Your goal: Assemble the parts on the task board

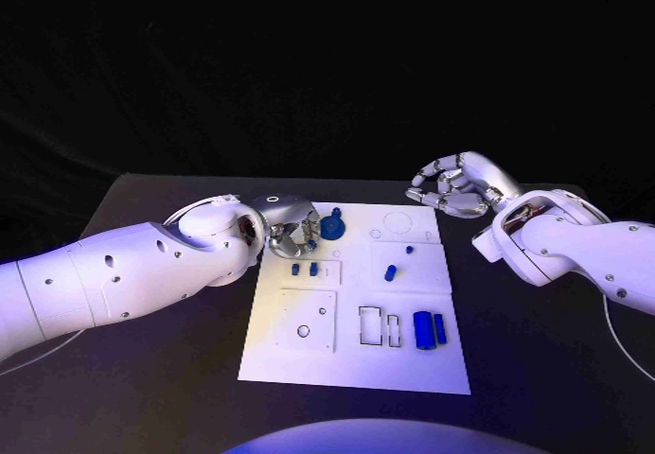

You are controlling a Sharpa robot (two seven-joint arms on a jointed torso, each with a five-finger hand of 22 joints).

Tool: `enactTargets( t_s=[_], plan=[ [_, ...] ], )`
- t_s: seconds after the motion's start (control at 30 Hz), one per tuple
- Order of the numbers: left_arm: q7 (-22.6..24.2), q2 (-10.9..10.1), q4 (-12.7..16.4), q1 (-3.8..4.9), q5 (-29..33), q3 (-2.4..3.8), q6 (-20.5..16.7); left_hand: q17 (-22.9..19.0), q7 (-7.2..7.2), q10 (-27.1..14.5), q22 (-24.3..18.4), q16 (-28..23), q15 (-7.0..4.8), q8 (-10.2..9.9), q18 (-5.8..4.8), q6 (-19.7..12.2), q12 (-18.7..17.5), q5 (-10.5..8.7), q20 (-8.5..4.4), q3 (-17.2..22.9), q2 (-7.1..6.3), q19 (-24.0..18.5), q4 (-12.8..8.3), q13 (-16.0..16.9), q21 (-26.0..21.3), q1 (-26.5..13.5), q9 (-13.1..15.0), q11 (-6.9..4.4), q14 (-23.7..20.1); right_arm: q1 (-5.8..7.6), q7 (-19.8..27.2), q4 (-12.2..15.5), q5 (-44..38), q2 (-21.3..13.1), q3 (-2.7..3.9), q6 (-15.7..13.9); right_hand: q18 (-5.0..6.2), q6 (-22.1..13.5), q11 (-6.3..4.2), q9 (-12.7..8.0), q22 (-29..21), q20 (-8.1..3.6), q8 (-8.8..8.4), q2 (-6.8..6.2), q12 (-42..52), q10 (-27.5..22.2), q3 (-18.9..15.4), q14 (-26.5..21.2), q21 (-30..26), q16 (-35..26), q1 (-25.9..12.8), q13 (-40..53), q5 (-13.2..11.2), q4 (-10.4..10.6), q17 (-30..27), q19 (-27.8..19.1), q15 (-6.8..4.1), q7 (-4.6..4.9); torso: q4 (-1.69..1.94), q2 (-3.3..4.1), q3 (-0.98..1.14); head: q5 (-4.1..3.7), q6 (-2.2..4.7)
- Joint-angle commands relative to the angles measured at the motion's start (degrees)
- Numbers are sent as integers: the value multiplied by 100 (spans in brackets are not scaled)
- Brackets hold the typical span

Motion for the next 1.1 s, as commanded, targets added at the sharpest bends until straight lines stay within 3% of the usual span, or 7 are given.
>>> enactTargets(
  t_s=[0.03, 1.1],
  plan=[
    [30, -10, 18, 0, 46, 4, 28, -9, 3, 43, 1, 20, 3, -30, -68, 52, -25, -20, 3, 6, 56, 26, -31, 10, 17, -8, 10, 3, 42, -3, 46, 6, -46, -2, 0, 23, 114, -7, -8, 7, 273, -1, 5, 10, -14, -29, 1, 342, -19, -37, 49, -2, 30, -8, 552, -22, -37, -14, -1, 0, 1, 0, -6],
    [-123, -25, -2, 0, 40, 2, 298, -16, 4, 50, -15, 17, 3, -40, -63, 55, -42, -23, -3, 1, 48, 17, -34, 11, 6, -16, 10, 5, 42, -7, 48, -5, -51, 11, 0, 29, 114, -7, -8, 7, 273, -1, 5, 10, -14, -29, 1, 342, -19, -37, 49, -2, 30, -8, 552, -22, -37, -14, 1, -1, -1, 4, -50]
  ],
)
